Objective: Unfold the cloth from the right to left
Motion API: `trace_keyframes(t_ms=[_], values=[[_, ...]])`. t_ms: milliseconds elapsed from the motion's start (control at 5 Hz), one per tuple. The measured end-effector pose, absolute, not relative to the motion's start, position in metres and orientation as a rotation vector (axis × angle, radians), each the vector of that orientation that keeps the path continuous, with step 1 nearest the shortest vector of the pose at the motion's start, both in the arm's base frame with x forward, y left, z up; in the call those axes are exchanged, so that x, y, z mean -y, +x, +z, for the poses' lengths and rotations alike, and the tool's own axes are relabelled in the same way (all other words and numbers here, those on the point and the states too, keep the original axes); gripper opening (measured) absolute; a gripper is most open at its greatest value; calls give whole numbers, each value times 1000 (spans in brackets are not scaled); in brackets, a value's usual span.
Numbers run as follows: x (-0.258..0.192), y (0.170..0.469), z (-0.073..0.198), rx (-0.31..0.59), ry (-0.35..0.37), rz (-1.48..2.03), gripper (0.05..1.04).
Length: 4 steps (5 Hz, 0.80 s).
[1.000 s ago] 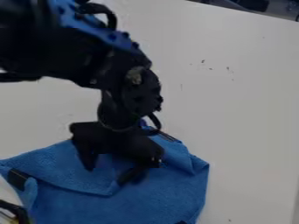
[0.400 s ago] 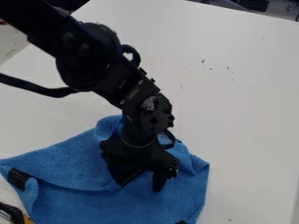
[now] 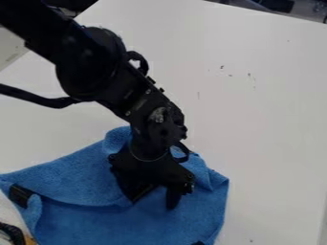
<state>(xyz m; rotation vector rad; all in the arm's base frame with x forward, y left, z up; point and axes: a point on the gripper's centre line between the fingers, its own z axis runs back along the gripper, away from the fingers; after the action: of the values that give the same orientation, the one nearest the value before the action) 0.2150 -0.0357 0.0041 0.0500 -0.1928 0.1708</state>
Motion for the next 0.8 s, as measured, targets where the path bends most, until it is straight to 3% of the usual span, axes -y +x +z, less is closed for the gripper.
trace_keyframes(t_ms=[600, 800], values=[[21, 212, 26, 160, 78, 226, 1001], [12, 223, 24, 212, 68, 230, 1001]])
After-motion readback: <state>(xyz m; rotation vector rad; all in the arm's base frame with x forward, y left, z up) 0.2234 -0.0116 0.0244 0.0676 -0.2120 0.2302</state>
